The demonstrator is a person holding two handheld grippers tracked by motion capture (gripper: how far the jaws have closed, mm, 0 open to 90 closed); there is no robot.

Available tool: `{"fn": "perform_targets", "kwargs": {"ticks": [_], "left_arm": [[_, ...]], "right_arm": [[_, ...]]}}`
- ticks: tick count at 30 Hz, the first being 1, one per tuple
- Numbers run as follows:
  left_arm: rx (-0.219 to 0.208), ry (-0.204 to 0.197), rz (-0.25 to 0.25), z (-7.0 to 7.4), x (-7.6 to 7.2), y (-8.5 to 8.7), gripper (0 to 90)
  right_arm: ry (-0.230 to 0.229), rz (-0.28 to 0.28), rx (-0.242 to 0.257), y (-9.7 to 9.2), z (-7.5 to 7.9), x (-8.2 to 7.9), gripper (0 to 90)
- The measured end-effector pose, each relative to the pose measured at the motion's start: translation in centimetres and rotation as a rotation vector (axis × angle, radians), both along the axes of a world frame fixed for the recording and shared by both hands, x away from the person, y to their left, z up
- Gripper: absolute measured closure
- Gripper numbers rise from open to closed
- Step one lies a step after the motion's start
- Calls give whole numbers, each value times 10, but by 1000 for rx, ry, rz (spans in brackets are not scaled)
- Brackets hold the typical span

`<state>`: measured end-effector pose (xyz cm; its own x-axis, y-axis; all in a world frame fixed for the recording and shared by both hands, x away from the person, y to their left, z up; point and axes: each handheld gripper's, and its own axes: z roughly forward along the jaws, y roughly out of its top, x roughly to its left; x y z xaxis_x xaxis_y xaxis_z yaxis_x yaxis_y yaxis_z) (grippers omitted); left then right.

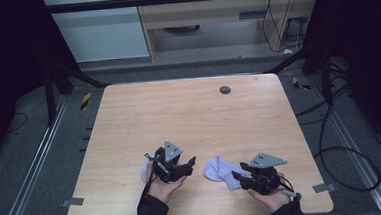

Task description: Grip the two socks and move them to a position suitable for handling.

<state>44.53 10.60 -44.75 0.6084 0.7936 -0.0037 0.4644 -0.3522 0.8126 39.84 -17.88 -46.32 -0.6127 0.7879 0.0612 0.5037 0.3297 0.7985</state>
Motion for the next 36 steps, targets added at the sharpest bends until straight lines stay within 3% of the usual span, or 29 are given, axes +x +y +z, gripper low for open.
{"fn": "perform_targets", "kwargs": {"ticks": [10,23,36], "left_arm": [[39,28,-23,-12,1,-17,436],[56,61,-52,-30,1,-37,515],[95,85,-55,-45,4,-50,605]], "right_arm": [[26,30,-26,3,-7,-5,598],[60,66,-55,10,-16,-5,651],[95,87,-79,14,-25,-5,671]]}}
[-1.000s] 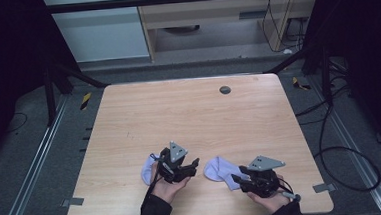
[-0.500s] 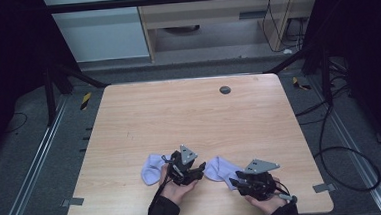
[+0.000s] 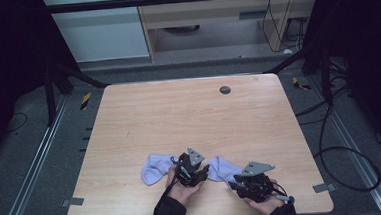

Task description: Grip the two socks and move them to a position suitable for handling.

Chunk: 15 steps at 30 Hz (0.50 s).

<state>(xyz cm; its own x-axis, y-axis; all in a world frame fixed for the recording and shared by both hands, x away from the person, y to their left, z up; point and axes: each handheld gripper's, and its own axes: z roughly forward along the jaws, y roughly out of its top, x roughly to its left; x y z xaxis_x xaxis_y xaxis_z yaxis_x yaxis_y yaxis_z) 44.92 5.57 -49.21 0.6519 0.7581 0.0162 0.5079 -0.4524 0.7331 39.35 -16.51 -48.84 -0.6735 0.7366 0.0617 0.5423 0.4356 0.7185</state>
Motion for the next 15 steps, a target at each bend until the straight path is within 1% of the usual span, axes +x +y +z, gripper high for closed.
{"fn": "perform_targets", "kwargs": {"ticks": [2,4,8,10,15], "left_arm": [[3,3,0,-2,0,-1,628],[1,7,0,-2,0,-1,647],[-5,17,-1,-3,0,-1,681],[-8,15,2,-4,0,-2,689],[-15,27,2,-6,-1,-3,754]], "right_arm": [[6,11,-10,2,-2,0,678],[9,13,-6,3,-3,0,682],[15,27,-26,6,-5,0,705],[18,28,-25,6,-5,0,708],[24,28,-23,6,-7,0,737]]}}
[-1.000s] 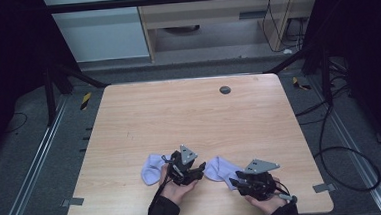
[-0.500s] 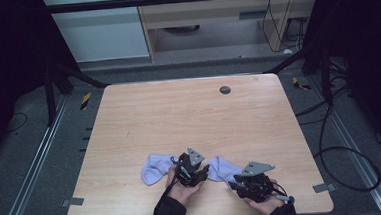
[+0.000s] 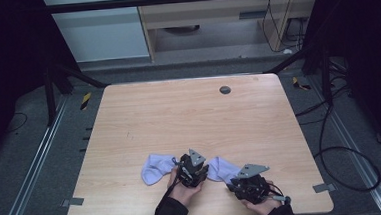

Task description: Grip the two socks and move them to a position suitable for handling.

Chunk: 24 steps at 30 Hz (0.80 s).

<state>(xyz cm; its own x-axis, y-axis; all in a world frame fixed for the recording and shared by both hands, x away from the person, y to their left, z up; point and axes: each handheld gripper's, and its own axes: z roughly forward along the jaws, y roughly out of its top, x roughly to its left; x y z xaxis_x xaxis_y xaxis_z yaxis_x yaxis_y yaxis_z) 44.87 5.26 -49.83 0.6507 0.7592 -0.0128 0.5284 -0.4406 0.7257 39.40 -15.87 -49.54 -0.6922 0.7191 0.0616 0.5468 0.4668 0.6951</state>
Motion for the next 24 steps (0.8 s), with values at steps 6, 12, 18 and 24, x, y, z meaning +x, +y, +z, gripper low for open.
{"fn": "perform_targets", "kwargs": {"ticks": [6,12,18,24], "left_arm": [[-13,8,-7,-2,0,0,810],[-13,8,-7,-2,-1,-2,864],[-19,18,-7,-1,-1,-1,880],[-18,20,-10,-1,-1,0,882]], "right_arm": [[11,2,3,0,0,0,779],[19,5,-2,1,0,2,860],[36,-8,11,1,2,3,891],[11,-22,78,-6,13,2,894]]}}
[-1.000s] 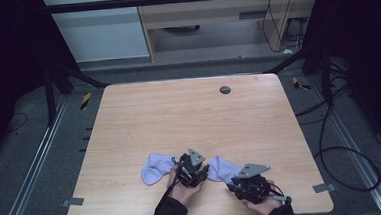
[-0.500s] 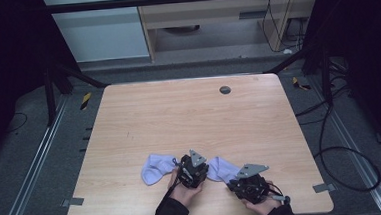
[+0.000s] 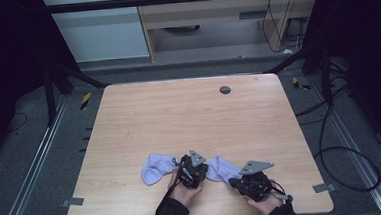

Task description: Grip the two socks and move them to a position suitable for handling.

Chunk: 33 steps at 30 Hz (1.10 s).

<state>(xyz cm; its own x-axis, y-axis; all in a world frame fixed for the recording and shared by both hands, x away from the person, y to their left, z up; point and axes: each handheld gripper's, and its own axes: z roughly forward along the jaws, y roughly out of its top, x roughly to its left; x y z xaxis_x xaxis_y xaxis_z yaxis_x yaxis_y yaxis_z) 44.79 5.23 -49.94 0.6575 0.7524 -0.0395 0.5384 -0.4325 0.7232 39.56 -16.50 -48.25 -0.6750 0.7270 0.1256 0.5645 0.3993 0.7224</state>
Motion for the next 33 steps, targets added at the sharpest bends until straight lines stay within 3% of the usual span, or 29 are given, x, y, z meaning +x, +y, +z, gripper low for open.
{"fn": "perform_targets", "kwargs": {"ticks": [4,8,13,19,23,24,26,33], "left_arm": [[0,0,0,0,0,0,883],[-2,1,1,0,0,0,884],[-6,4,-1,0,0,0,884],[-7,5,-2,0,1,0,884],[-5,4,-2,0,1,0,883],[-4,4,-2,0,1,0,882],[-4,4,-2,0,1,0,877],[-5,5,-2,0,1,0,867]], "right_arm": [[-37,-19,47,-6,9,0,895],[-94,-89,119,-19,21,5,895],[-105,-150,140,-28,24,11,895],[-105,-219,125,-34,20,22,894],[-108,-258,84,-35,16,30,892],[-113,-273,47,-35,13,34,889],[-102,-294,19,-36,10,38,888],[-104,-326,-4,-45,7,45,882]]}}
